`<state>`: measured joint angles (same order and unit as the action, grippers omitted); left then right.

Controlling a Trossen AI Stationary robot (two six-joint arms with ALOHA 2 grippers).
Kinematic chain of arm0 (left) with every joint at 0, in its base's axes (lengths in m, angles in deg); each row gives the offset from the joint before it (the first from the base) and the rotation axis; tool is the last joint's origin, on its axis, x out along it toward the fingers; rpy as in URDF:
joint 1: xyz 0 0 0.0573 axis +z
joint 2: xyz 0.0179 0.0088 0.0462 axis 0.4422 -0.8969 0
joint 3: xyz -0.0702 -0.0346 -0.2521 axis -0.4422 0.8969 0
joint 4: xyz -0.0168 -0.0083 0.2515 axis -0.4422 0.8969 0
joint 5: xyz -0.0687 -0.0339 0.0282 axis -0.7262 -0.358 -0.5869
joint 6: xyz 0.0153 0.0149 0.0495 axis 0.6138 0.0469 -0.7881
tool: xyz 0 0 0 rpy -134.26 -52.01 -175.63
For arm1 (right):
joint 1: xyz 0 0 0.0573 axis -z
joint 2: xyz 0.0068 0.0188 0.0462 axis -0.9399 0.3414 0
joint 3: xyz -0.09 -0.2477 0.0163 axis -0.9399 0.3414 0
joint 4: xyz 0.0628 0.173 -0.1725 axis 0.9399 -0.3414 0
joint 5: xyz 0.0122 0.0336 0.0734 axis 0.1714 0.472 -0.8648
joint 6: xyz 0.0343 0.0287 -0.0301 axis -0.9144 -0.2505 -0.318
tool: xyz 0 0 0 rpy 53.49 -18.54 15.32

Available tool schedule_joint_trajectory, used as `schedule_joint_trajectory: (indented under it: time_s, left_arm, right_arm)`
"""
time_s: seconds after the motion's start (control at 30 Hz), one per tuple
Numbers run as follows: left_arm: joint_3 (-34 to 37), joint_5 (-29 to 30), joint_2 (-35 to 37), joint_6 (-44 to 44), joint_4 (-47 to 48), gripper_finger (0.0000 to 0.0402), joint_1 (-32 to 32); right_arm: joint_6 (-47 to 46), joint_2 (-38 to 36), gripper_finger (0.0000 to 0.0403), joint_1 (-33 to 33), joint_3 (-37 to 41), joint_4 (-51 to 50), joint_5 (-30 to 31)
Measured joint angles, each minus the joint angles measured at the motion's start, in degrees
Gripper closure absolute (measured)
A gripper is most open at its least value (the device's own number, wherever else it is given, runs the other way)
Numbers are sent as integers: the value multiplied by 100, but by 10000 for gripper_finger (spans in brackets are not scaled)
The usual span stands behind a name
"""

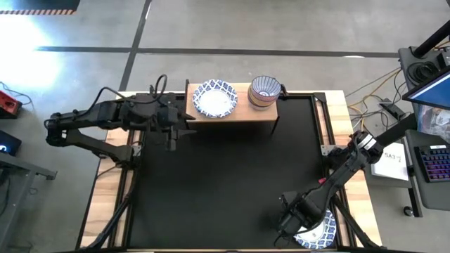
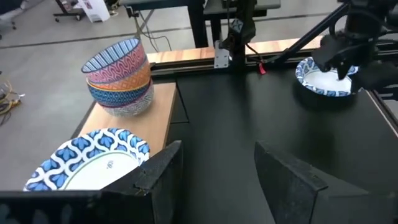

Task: Place and stack bowls onto a shelf
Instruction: Stack the white and blue bowl on top of the white and blue bowl on the shelf

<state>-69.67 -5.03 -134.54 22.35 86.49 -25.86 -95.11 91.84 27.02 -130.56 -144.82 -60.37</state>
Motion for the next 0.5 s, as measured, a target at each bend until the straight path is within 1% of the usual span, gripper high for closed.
schedule_joint_trajectory:
  time_s: [0.1,0.23,0.5]
  left_arm:
    - [0,6,63,-95,8,218,2]
    - [0,7,123,-214,11,218,2]
    - [0,-6,126,-344,30,218,2]
  right_arm:
    - [-313,0,170,-66,308,456,35]
    - [-579,28,170,-140,620,613,30]
    - [-558,254,170,-161,950,618,-78]
